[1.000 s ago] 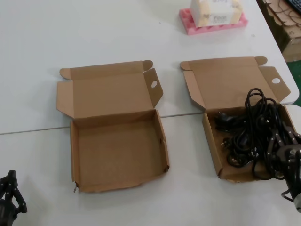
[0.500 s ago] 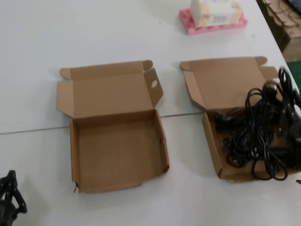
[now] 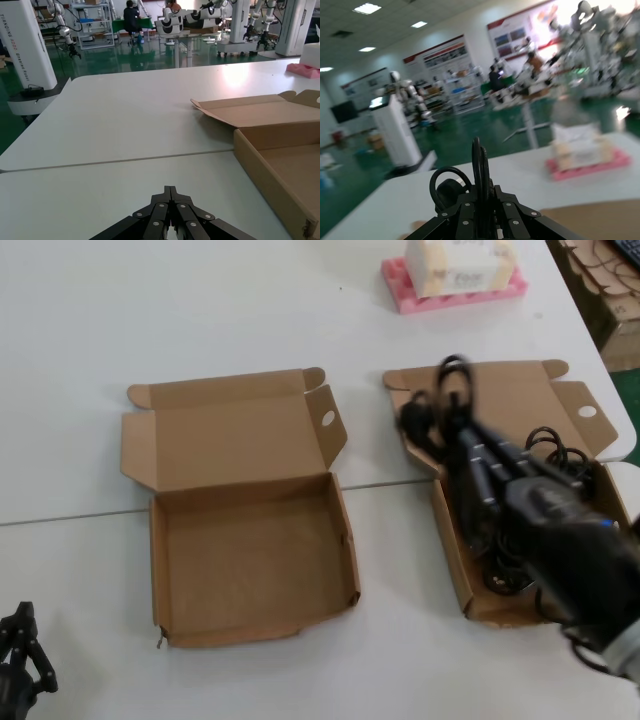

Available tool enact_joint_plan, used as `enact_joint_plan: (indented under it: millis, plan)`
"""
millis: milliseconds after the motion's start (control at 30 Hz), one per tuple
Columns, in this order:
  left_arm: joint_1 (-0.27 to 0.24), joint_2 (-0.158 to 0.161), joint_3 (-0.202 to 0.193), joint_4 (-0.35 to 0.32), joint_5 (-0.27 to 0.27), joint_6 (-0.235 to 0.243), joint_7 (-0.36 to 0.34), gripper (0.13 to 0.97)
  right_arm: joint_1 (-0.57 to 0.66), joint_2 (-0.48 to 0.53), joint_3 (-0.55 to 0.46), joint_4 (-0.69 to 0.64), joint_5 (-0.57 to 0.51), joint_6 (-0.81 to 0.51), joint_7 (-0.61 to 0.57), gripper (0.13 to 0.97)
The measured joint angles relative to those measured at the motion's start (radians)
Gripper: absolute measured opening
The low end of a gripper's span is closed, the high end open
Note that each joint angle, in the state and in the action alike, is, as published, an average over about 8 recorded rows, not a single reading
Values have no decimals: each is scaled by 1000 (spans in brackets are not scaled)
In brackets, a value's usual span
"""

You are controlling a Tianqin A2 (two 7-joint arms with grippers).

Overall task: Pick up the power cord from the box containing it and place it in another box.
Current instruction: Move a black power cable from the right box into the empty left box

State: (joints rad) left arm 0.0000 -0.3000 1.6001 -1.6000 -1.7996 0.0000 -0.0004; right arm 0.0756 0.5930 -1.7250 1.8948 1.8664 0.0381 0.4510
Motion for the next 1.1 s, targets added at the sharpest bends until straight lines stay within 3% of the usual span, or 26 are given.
enact_joint_plan:
  millis: [200,367,733,1100]
  plan:
    - [0,0,0,0,0,0,0,163,96,31,-163,-36,153,-32,0,205]
    - [0,0,0,0,0,0,0,163,184,8,-300,-99,212,-11,0,204]
    - [0,0,0,0,0,0,0,163,271,-146,-376,-244,124,-2,0,204]
    - [0,0,0,0,0,0,0,163,368,-172,-486,-340,125,58,0,247]
